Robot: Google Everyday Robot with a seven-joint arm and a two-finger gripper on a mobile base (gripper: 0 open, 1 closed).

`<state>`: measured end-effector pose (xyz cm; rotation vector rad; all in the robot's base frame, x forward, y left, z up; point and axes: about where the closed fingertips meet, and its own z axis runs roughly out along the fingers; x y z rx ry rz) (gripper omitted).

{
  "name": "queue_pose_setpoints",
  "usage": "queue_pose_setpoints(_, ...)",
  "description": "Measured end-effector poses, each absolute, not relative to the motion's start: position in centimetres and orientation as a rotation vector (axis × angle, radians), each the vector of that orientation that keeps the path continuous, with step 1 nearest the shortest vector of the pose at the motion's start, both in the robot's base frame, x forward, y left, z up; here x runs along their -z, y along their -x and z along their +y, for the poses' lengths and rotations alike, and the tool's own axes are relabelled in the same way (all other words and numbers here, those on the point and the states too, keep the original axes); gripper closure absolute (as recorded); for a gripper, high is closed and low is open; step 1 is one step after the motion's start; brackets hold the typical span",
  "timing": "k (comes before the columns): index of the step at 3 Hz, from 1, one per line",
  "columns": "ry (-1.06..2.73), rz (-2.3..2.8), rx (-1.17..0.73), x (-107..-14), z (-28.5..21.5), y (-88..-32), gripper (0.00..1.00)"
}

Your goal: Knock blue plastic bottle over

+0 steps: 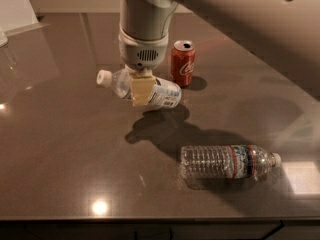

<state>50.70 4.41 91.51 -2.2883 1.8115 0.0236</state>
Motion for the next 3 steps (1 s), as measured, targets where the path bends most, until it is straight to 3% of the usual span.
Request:
queue_pose_setpoints(1,2.366,1.783,0.041,-90.33,5.00,-49.90,0.05)
queue_pose_setpoints(3,2.421,1.763,0.078,-89.54,5.39,-49.47,0.00)
